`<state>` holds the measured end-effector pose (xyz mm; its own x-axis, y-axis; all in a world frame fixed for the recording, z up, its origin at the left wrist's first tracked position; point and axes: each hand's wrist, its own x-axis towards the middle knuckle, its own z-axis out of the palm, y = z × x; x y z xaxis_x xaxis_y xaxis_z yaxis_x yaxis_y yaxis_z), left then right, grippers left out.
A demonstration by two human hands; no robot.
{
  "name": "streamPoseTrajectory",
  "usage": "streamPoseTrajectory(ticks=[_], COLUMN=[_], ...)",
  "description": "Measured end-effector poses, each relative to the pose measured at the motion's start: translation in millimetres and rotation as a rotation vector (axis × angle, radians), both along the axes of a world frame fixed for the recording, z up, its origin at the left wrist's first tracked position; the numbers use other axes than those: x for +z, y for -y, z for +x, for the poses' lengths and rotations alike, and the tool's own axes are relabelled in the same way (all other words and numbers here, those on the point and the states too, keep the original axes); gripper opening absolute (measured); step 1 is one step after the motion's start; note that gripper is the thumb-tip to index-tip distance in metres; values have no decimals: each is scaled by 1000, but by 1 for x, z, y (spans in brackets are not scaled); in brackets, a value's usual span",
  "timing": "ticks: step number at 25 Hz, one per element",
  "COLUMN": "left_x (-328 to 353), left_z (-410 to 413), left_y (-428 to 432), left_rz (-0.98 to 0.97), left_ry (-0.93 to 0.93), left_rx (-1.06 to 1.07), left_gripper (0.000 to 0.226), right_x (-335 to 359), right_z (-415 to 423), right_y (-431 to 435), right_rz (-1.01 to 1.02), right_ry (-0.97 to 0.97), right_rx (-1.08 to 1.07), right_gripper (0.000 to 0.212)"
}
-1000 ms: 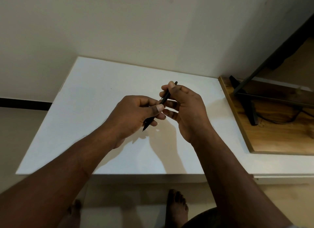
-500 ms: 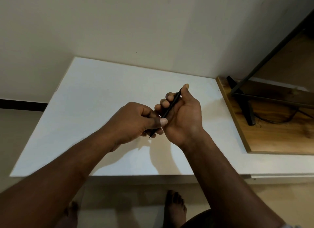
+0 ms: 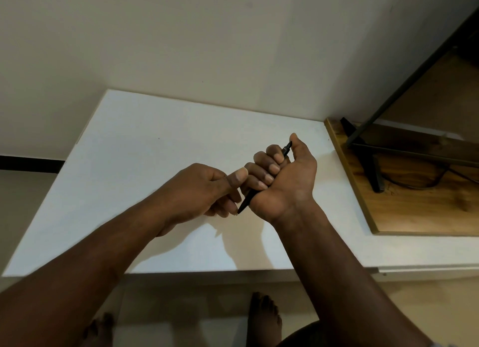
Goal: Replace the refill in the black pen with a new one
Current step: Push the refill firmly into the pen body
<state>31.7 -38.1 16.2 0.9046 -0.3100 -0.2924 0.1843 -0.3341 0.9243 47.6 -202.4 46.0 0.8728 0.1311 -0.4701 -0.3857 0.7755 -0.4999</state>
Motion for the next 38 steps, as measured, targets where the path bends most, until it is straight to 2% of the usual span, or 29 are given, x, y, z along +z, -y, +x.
streamPoseTrajectory(ticks=[5, 10, 17, 31, 38], left_x=[3, 4, 7, 12, 15], left_z=[-2, -2, -2, -3, -4], left_y=[-1, 0, 0, -1, -3], left_rz=[-74, -107, -97, -114, -115], left_ry=[-26, -46, -59, -23, 7], left_rx=[-66, -64, -69, -10, -3], left_gripper=[65, 61, 59, 54, 39], right_x=[3, 4, 4, 5, 9], right_z=[0, 3, 5, 5, 7], right_y=[2, 5, 7, 7, 10], right_rz=[26, 45, 24, 69, 94], right_ry=[16, 74, 84, 103, 123], right_rx=[-51, -69, -122, -213, -222], right_gripper=[49, 55, 48, 51, 50])
